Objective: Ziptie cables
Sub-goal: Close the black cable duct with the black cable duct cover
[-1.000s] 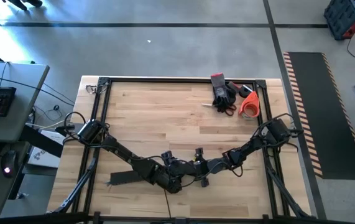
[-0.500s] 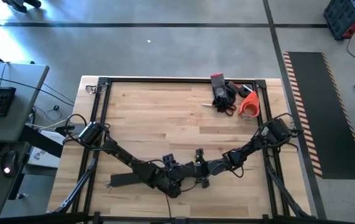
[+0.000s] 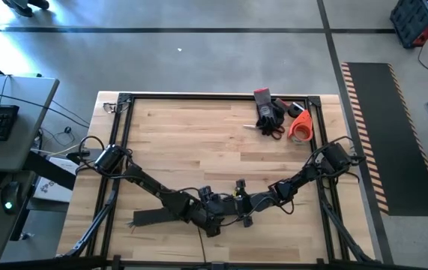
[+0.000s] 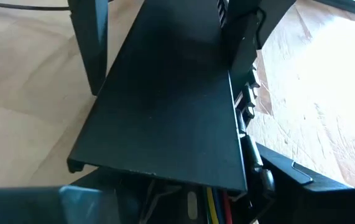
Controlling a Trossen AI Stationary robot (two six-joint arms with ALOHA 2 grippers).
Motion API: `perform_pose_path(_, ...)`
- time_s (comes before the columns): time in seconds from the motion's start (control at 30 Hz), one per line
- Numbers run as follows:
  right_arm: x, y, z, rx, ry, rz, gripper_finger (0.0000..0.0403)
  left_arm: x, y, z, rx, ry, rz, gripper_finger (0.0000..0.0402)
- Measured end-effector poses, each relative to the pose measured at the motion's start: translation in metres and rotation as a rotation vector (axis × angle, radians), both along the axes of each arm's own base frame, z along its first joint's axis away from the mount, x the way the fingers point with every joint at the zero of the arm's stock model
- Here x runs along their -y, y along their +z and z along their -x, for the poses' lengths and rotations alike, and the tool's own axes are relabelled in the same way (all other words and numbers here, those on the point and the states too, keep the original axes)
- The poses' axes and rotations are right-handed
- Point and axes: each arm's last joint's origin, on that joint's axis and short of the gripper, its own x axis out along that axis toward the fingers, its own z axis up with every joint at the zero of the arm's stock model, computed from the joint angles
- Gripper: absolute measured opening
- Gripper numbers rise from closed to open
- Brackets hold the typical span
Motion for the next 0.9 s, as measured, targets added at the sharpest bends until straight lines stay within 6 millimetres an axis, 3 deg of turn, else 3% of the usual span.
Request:
perform_pose_path(0.4, 0.001, -0.001, 0.000, -0.001, -0.003, 0.006, 0.0206, -0.011, 0.023, 0.003, -0.064, -0.040, 0.128, 0.0295)
perform_pose_path(0.63, 0.001, -0.001, 0.000, -0.004, -0.004, 0.007, 0.0206, -0.007, 0.023, 0.010, -0.098, -0.078, 0.048, 0.0294)
perform_pose_path(0.9, 0.001, -0.001, 0.000, -0.001, -0.011, 0.010, 0.0206, -0.001, 0.042, 0.013, -0.173, -0.072, -0.087, 0.0294)
